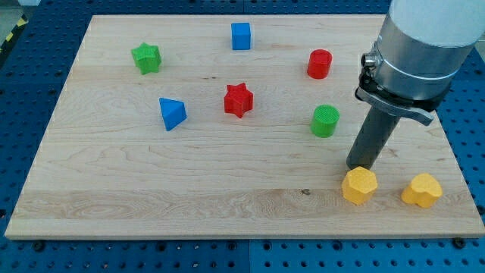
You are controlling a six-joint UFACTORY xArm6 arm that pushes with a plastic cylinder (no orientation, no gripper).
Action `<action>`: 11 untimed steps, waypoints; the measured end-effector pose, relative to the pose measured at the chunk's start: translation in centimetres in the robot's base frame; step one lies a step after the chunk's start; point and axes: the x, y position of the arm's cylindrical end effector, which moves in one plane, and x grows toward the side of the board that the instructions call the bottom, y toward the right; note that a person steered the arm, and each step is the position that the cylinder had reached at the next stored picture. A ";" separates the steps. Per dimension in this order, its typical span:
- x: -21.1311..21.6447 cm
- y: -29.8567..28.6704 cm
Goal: Move the yellow hexagon to the right side slightly
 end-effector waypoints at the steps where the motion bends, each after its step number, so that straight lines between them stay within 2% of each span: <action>1: -0.2 -1.8; 3: 3.2 -1.9; 5: 4.5 -8.2; 6: 7.4 -6.6; 8: 7.0 -1.4; 11: 5.1 -0.5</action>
